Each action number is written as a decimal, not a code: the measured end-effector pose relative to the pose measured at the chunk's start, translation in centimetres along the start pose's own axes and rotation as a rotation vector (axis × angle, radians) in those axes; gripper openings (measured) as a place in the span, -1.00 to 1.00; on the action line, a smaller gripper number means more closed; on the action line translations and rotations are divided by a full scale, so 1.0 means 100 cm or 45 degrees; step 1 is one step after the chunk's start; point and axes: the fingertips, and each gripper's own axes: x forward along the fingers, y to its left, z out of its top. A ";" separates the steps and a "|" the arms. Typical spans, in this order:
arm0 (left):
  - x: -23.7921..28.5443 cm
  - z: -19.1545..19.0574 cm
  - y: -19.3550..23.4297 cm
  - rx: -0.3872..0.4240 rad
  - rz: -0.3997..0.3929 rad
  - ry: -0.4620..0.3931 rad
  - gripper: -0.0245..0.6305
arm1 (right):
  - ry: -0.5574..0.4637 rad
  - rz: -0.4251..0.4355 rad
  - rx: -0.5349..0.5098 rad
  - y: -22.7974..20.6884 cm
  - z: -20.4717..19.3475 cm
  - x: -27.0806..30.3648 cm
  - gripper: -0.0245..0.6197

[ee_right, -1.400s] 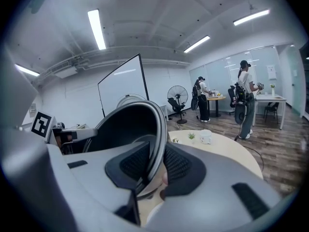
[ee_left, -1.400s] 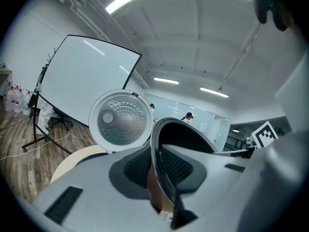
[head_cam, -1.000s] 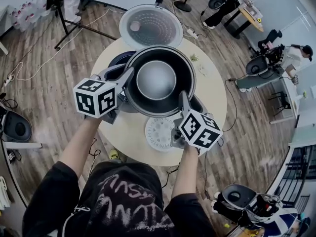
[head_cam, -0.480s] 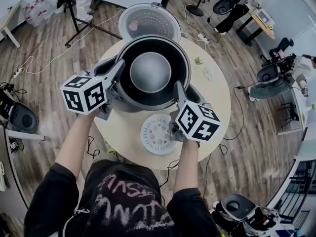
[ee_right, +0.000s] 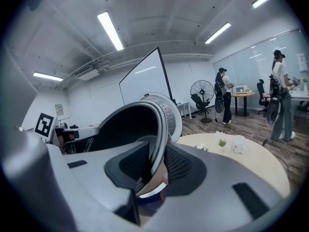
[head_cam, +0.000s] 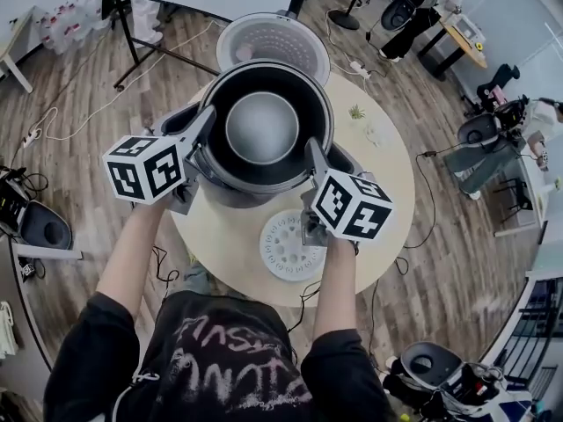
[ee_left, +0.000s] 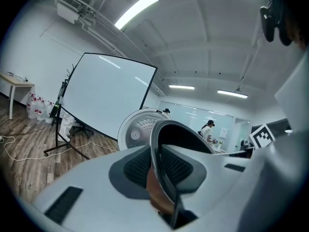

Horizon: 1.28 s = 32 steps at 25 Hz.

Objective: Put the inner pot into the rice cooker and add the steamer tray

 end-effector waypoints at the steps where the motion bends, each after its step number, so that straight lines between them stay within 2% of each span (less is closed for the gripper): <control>1: 0.002 0.000 0.006 -0.001 -0.006 0.012 -0.69 | 0.012 -0.005 0.005 0.003 -0.001 0.005 -0.61; 12: 0.036 -0.008 0.033 -0.059 -0.084 0.172 -0.68 | 0.174 -0.043 0.047 -0.004 -0.007 0.037 -0.59; 20: 0.053 -0.033 0.051 -0.135 -0.068 0.342 -0.67 | 0.346 -0.032 0.103 -0.009 -0.028 0.062 -0.59; 32: 0.064 -0.069 0.066 -0.217 -0.041 0.493 -0.67 | 0.502 -0.027 0.188 -0.023 -0.062 0.080 -0.59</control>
